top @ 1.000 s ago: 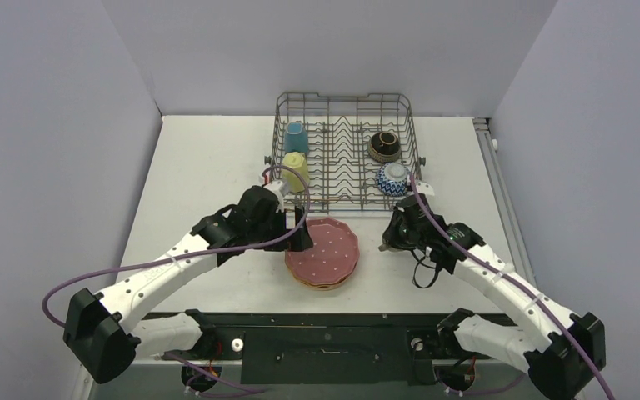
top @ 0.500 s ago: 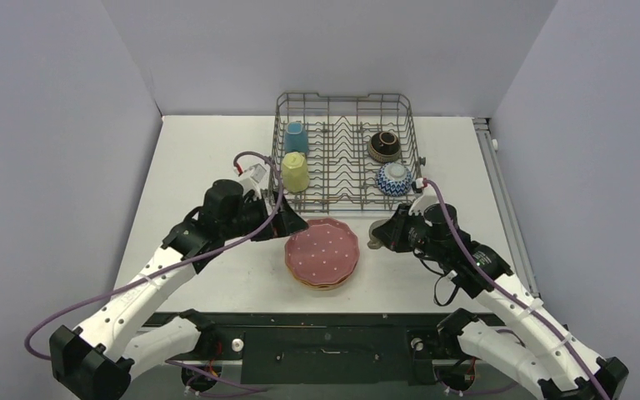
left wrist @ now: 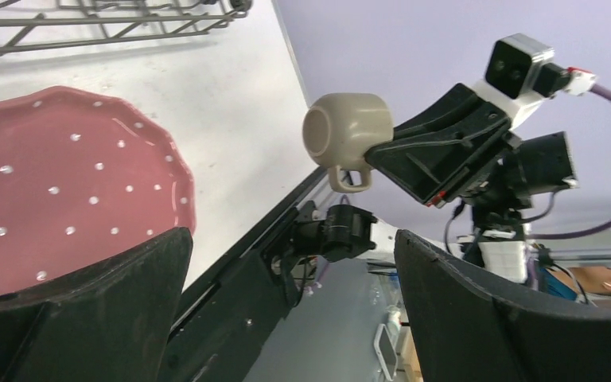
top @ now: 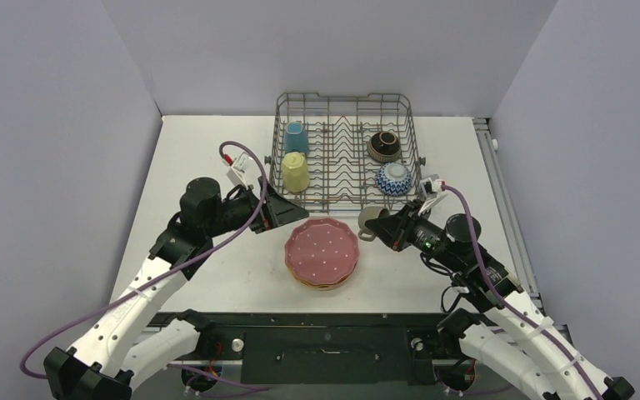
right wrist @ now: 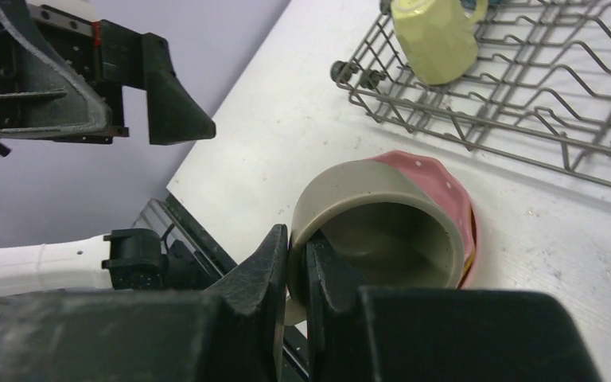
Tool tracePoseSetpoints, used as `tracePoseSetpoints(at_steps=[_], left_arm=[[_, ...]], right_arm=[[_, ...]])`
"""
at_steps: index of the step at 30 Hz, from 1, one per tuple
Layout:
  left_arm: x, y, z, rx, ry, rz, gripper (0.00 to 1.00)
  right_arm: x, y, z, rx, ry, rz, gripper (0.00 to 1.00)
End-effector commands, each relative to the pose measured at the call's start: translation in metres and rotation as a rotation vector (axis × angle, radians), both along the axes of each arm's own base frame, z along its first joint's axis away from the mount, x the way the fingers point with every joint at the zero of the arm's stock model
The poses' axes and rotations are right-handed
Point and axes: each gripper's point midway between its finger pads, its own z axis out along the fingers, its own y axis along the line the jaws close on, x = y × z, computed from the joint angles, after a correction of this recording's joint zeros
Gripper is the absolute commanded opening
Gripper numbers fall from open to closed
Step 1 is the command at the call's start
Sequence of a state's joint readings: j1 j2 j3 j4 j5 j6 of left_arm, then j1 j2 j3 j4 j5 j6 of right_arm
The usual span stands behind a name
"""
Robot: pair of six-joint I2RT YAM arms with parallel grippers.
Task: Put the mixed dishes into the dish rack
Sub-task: Pick up the cup at the center of the board.
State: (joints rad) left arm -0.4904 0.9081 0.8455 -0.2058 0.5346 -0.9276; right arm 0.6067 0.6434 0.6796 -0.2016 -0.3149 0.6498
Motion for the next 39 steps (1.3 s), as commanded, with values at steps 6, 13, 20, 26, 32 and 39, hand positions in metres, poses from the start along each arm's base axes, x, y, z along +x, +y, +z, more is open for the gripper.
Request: tracePoseSetpoints(at_steps=[6,13,20,26,32,39], left_arm=[[-0.017,-0.003,0.062,-0.213,-0.088,-0.094,0.96],[-0.028,-0.003,0.082,-0.311,-0.094,-0.138,0.96],[-0.035,-0.001,0.09,-0.365,-0.089,-0.162,0.96],[-0.041,-0.001,0.099,-0.441,-0.091,-0.189,0.96],[-0.043,-0.001,0.104,-0.479,-0.079,-0.204,0.96],[-0.046,0.0,0.105,-0.51,-0.066,-0.209,0.96]], right_arm=[[-0.027,0.024,0.084,0.182,-0.329,0.156,0.0],[-0.057,0.049,0.121,0.262,-0.503,0.295,0.0],[-0.072,0.056,0.138,0.302,-0.595,0.342,0.0],[-0.078,0.061,0.148,0.334,-0.638,0.357,0.0],[-0.079,0.074,0.155,0.344,-0.656,0.375,0.0],[-0.082,0.086,0.166,0.361,-0.683,0.402,0.0]])
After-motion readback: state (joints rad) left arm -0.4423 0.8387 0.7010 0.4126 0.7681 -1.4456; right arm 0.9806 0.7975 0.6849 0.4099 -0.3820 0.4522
